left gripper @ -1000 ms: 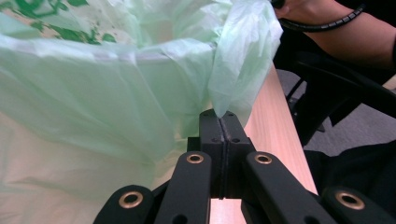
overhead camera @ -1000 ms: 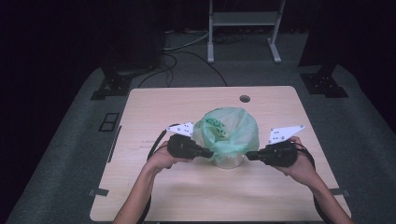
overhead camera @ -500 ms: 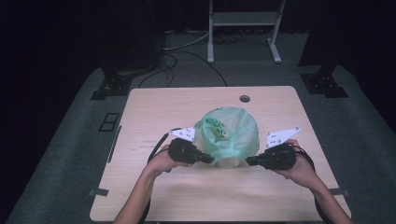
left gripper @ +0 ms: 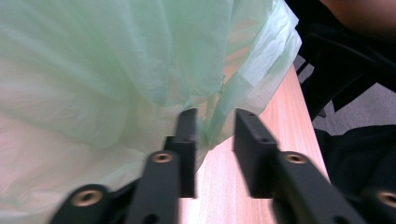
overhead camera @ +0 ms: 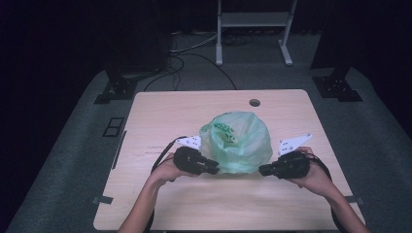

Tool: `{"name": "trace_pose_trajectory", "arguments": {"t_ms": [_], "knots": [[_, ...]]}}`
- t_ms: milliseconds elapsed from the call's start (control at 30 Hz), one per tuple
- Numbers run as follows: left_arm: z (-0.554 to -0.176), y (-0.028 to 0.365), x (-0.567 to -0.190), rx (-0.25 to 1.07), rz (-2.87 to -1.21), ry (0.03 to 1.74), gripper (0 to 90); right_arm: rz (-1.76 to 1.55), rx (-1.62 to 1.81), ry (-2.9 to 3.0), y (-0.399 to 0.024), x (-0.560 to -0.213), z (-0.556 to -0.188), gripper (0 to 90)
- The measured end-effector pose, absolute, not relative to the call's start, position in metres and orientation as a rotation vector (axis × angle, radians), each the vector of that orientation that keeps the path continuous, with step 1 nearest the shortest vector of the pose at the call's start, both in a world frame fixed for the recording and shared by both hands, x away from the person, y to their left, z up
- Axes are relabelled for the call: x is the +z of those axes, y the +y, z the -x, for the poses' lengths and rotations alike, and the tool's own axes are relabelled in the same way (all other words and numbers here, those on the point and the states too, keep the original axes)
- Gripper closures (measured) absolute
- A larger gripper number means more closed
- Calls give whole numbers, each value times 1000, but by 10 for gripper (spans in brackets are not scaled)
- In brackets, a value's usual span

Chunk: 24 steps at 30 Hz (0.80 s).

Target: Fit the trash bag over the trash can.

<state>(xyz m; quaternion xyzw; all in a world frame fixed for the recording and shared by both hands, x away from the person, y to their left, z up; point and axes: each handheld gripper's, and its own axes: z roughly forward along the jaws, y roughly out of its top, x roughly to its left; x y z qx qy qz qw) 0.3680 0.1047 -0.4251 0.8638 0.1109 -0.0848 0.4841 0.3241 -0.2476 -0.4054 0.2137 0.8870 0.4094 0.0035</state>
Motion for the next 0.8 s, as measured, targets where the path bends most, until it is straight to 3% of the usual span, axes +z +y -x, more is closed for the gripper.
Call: {"name": "trace_pose_trajectory", "arguments": {"t_ms": [33, 100, 167, 300, 567, 800], "knots": [[-368, 106, -424, -200, -2104, 287, 613, -670, 1303, 2757, -251, -403, -324, 759], [-367, 112, -421, -184, -2104, 300, 551, -676, 1329, 2734, -256, -400, -323, 666], [-367, 118, -417, -157, -2103, 330, 453, -693, 1365, 2694, -263, -394, -323, 625], [-367, 129, -409, -116, -2101, 346, 343, -742, 1433, 2610, -275, -382, -325, 515], [-370, 135, -392, -57, -2045, 367, 267, -877, 1596, 2394, -280, -360, -343, 393], [-378, 127, -378, -19, -1960, 390, 222, -1067, 1670, 2300, -273, -359, -367, 376]]}}
